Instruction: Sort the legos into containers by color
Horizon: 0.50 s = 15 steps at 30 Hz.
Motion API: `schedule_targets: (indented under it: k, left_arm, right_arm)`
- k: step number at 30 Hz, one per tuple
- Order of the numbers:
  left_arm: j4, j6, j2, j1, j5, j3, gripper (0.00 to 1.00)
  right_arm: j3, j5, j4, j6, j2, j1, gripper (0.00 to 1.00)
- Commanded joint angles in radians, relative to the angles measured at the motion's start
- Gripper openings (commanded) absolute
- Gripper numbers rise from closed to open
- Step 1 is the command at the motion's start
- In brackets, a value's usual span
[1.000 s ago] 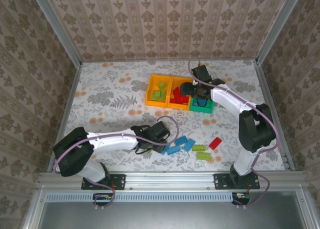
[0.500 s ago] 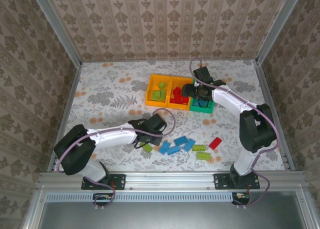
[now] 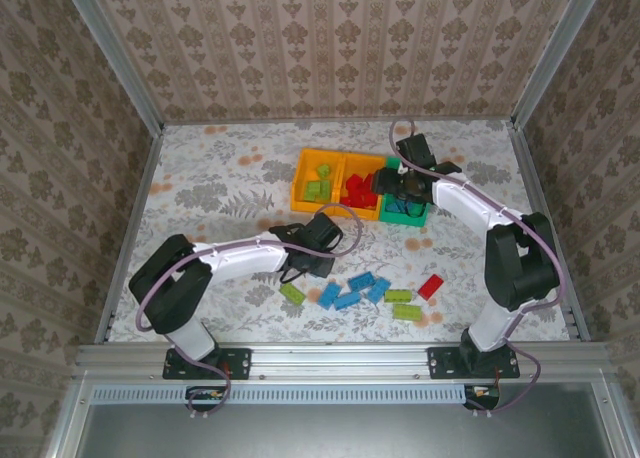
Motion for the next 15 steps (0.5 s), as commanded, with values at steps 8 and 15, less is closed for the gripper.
schedule_targets:
  k: [8,15]
  left_arm:
    - [-0.038,-0.009,-0.005,-0.017,0.001,0.024,0.53]
    - [-0.04,-0.025,0.019,-0.053,0.0,0.041,0.5]
  right_arm:
    - [-0.034,-0.003,0.006,-0.014,-0.034,-0.017,0.77]
    - [-0.039,-0.003,0.005,-0.014,-0.038,-0.022,0.77]
